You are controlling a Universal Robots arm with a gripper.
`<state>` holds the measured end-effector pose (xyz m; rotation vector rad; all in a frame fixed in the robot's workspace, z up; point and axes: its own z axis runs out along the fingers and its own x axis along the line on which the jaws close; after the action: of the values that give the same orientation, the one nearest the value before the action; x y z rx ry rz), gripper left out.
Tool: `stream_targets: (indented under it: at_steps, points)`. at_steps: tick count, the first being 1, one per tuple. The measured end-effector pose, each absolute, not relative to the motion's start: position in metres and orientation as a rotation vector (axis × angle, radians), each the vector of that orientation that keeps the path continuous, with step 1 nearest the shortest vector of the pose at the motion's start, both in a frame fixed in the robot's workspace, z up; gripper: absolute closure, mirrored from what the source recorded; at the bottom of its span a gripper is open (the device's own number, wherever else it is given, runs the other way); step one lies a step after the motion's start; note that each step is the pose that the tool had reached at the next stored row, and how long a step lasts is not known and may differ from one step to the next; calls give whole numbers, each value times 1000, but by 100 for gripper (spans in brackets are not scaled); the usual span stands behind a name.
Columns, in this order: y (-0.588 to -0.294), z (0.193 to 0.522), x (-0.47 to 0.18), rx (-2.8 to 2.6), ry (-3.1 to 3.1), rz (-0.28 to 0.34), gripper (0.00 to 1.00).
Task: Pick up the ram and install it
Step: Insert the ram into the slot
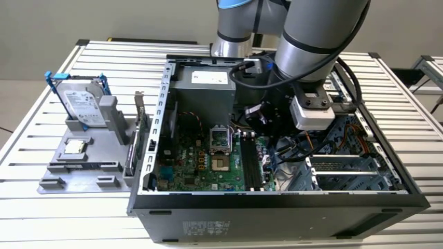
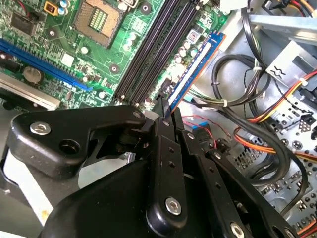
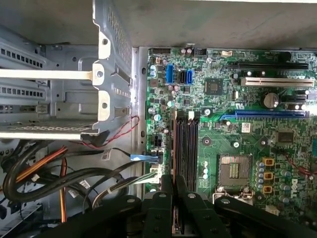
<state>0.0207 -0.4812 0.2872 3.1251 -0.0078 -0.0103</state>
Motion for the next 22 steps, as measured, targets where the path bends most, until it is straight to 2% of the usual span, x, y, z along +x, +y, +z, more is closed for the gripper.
stream_targets:
  at_steps: [22]
  points:
    - [-470, 276, 20, 3124, -15, -13, 100]
